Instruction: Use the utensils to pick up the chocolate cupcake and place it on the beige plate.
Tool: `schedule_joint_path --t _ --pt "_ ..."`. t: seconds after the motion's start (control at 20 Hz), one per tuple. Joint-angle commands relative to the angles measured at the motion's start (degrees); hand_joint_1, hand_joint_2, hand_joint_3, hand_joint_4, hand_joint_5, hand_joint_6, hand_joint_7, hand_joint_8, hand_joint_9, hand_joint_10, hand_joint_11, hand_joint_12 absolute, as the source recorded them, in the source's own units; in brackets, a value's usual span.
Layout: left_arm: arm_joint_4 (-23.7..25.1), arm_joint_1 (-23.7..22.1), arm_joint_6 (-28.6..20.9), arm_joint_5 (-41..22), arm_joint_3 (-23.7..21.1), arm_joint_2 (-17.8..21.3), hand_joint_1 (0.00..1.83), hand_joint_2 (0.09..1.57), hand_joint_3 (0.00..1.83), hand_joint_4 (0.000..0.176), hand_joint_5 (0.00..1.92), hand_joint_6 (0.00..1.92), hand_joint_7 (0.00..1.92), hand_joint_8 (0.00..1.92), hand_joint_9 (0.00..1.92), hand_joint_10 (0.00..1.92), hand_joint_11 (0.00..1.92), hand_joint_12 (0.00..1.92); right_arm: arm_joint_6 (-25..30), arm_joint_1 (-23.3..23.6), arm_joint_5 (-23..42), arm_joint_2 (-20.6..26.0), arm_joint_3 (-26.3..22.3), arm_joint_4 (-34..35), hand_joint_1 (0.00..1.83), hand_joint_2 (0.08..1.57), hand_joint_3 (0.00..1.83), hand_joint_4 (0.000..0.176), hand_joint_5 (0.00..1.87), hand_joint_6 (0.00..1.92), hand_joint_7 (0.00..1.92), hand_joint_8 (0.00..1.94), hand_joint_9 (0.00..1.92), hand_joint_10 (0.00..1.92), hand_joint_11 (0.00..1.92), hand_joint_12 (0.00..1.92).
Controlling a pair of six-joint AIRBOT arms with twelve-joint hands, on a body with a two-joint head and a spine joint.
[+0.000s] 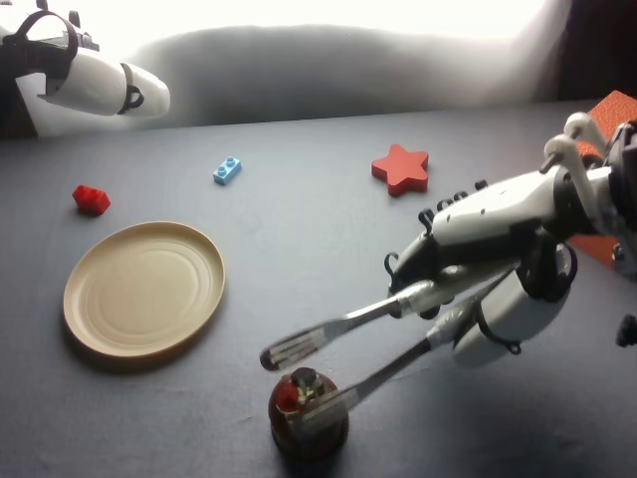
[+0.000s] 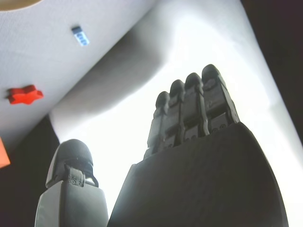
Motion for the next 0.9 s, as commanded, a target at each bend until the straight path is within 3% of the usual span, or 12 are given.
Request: schedule_joint_path --t 0.0,0.25,0.35,0.5,0.7,0.85 --pt "3.59 -0.62 0.08 -1.17 -0.06 0.42 0.1 1.15 0.0 0.0 0.05 0.0 0.07 0.0 0.04 0.0 0.0 0.0 -0.19 0.1 4.26 0.17 -0.06 1.26 0.91 1.16 0.0 0.0 0.47 0.4 0.52 0.54 0.36 0.96 0.19 1.47" --pt "3.59 -0.64 0.08 -1.17 -0.06 0.44 0.11 1.15 0.0 0.0 0.04 0.0 0.06 0.0 0.02 0.0 0.0 0.0 -1.11 -0.26 5.12 0.01 -0.06 1.24 0.94 1.14 0.0 0.0 0.5 0.41 0.54 0.56 0.38 0.97 0.24 1.46" --pt "3.59 -0.64 0.08 -1.17 -0.1 0.44 0.13 1.14 0.0 0.0 0.05 0.01 0.06 0.0 0.03 0.0 0.0 0.0 -1.32 -0.24 5.65 -0.01 -0.05 0.89 0.81 1.21 0.01 0.0 0.41 0.42 0.42 0.61 0.28 1.01 0.12 1.5" --pt "3.59 -0.67 0.08 -1.18 -0.17 0.43 0.11 1.15 0.0 0.0 0.03 0.0 0.05 0.0 0.02 0.0 0.0 0.0 -1.42 -0.13 5.91 -0.06 -0.05 0.6 0.92 1.15 0.0 0.0 0.42 0.41 0.46 0.59 0.34 0.98 0.19 1.49" --pt "3.59 -0.75 0.08 -1.18 -0.42 0.46 0.1 1.15 0.0 0.0 0.03 0.0 0.05 0.0 0.01 0.0 0.0 0.0 -1.95 -0.27 6.28 -0.17 -0.06 0.46 0.94 1.15 0.0 0.0 0.5 0.36 0.55 0.53 0.4 0.95 0.25 1.48" --pt "3.59 -0.74 0.08 -1.18 -0.52 0.48 0.12 1.15 0.0 0.0 0.05 0.0 0.07 0.01 0.03 0.0 0.0 0.0 -2.49 -0.67 6.63 -0.45 -0.06 0.39 0.91 1.17 0.0 0.0 0.43 0.38 0.48 0.53 0.31 1.01 0.17 1.52"
